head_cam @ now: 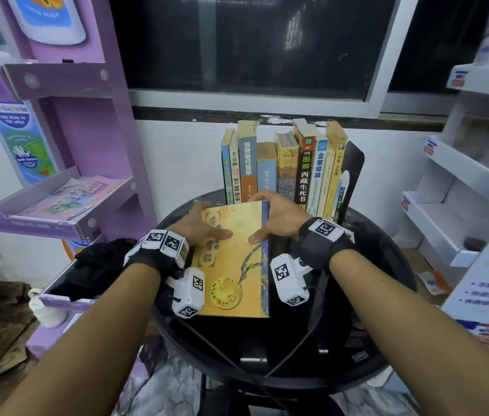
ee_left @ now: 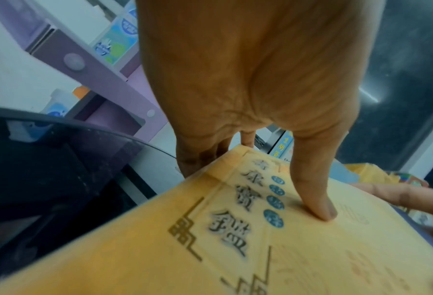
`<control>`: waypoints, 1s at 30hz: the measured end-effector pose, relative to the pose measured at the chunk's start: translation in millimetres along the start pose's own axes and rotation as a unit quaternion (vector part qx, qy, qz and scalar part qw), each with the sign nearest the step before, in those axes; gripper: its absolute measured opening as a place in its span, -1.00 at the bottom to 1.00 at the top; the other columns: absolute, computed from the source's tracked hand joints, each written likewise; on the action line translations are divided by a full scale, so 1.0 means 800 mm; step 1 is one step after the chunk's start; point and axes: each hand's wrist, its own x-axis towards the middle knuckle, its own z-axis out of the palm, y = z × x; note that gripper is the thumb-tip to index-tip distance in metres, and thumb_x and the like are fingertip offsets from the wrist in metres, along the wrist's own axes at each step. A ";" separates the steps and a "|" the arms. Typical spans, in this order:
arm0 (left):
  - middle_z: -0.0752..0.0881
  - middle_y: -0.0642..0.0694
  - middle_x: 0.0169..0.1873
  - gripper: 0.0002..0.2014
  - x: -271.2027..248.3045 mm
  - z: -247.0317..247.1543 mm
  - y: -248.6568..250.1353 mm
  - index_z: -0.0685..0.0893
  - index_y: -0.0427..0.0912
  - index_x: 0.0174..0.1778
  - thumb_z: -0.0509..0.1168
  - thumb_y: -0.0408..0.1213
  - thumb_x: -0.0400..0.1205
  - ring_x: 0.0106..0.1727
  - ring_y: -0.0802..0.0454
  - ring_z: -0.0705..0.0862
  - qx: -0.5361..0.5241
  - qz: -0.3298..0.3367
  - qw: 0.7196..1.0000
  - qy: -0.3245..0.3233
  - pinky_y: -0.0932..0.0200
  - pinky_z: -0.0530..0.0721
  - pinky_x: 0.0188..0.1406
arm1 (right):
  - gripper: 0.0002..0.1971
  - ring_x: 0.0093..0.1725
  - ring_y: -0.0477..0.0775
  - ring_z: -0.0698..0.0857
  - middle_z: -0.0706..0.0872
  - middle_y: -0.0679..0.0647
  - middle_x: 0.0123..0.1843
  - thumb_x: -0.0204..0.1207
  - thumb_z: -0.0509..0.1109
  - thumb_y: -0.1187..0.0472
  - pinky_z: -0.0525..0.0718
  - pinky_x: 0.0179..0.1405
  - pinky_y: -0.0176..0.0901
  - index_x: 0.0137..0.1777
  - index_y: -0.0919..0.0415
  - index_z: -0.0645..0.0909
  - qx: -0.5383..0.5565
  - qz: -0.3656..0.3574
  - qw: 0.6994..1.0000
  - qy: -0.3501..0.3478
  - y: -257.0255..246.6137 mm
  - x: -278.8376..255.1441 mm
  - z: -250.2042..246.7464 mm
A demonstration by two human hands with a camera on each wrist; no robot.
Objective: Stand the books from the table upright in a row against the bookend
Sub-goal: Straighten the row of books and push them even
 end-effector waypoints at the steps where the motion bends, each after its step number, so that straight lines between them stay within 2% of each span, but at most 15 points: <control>1: 0.67 -0.12 0.13 -0.03 0.001 0.001 0.002 0.23 -0.05 0.51 0.66 -0.25 0.25 0.14 -0.16 0.71 -0.033 0.004 0.999 0.005 -0.23 0.67 0.22 | -0.16 0.22 0.10 0.61 0.63 0.01 0.22 0.07 0.75 0.37 0.67 0.20 0.09 0.36 0.06 0.47 0.008 -0.002 1.000 0.005 0.000 -0.003 -0.005; 4: 0.67 -0.12 0.08 -0.20 0.000 0.008 0.011 0.25 -0.14 0.44 0.58 -0.40 0.38 0.16 -0.17 0.70 -0.100 0.015 0.995 0.013 -0.23 0.66 0.22 | -0.14 0.23 0.12 0.64 0.66 0.03 0.22 0.04 0.76 0.39 0.70 0.18 0.14 0.34 0.04 0.47 0.034 -0.009 0.999 0.015 0.001 -0.009 -0.018; 6: 0.67 -0.20 0.18 -0.20 0.000 0.015 0.019 0.24 -0.17 0.43 0.58 -0.43 0.38 0.18 -0.21 0.70 -0.127 0.029 0.991 0.015 -0.31 0.66 0.21 | -0.13 0.19 0.14 0.69 0.71 0.09 0.17 0.02 0.76 0.44 0.73 0.13 0.20 0.34 0.08 0.46 0.071 -0.008 0.997 0.024 0.003 -0.013 -0.027; 8: 0.64 -0.24 0.23 -0.24 0.001 0.020 0.028 0.24 -0.10 0.36 0.57 -0.43 0.38 0.19 -0.25 0.70 -0.140 0.047 0.989 0.024 -0.35 0.67 0.17 | -0.14 0.13 0.16 0.74 0.75 0.13 0.13 0.05 0.73 0.50 0.75 0.05 0.27 0.36 0.14 0.46 0.115 -0.003 0.993 0.027 0.005 -0.020 -0.038; 10: 0.65 -0.22 0.22 -0.22 0.003 0.025 0.039 0.24 -0.01 0.31 0.61 -0.38 0.35 0.18 -0.25 0.70 -0.126 0.062 0.990 0.022 -0.35 0.68 0.15 | -0.25 0.12 0.18 0.76 0.77 0.15 0.10 0.13 0.69 0.52 0.75 0.03 0.29 0.32 0.18 0.50 0.131 -0.006 0.991 0.016 0.006 -0.028 -0.052; 13: 0.65 -0.22 0.21 -0.20 0.003 0.035 0.059 0.20 0.01 0.33 0.60 -0.40 0.36 0.19 -0.24 0.69 -0.096 0.091 0.991 0.002 -0.36 0.68 0.14 | -0.42 0.09 0.18 0.78 0.77 0.18 0.11 0.29 0.60 0.50 0.77 0.02 0.23 0.28 0.17 0.55 0.136 0.003 0.991 -0.004 0.010 -0.040 -0.071; 17: 0.67 -0.25 0.18 -0.15 0.005 0.056 0.087 0.18 0.05 0.36 0.60 -0.41 0.34 0.17 -0.25 0.70 -0.071 0.123 0.990 -0.026 -0.38 0.69 0.11 | -0.43 0.10 0.19 0.78 0.75 0.16 0.17 0.37 0.58 0.42 0.77 0.00 0.27 0.37 0.11 0.54 0.113 0.003 0.994 -0.008 0.019 -0.053 -0.095; 23: 0.67 -0.17 0.09 -0.29 0.007 0.094 0.128 0.19 -0.02 0.28 0.54 -0.43 0.43 0.00 -0.08 0.73 -0.052 0.177 0.982 -0.035 -0.15 0.77 -0.02 | -0.55 -0.05 0.18 0.83 0.72 0.06 0.13 0.50 0.50 0.32 0.80 -0.24 0.28 0.31 -0.09 0.53 0.064 -0.010 0.998 0.023 0.033 -0.079 -0.135; 27: 0.68 -0.17 0.11 -0.28 0.010 0.125 0.152 0.23 -0.03 0.27 0.57 -0.43 0.39 0.09 -0.13 0.73 -0.043 0.206 0.977 -0.042 -0.24 0.74 0.08 | -0.53 -0.08 0.14 0.83 0.72 0.04 0.17 0.51 0.48 0.31 0.80 -0.28 0.24 0.38 -0.02 0.52 0.022 -0.014 0.998 0.054 0.044 -0.097 -0.162; 30: 0.63 0.03 0.06 -0.27 0.012 0.146 0.173 0.27 -0.05 0.33 0.57 -0.43 0.38 -0.01 0.14 0.68 -0.028 0.234 0.971 -0.041 0.07 0.76 -0.06 | -0.54 -0.08 0.06 0.80 0.71 0.01 0.17 0.51 0.49 0.28 0.82 -0.31 0.01 0.38 -0.01 0.54 -0.037 -0.010 0.996 0.080 0.051 -0.108 -0.181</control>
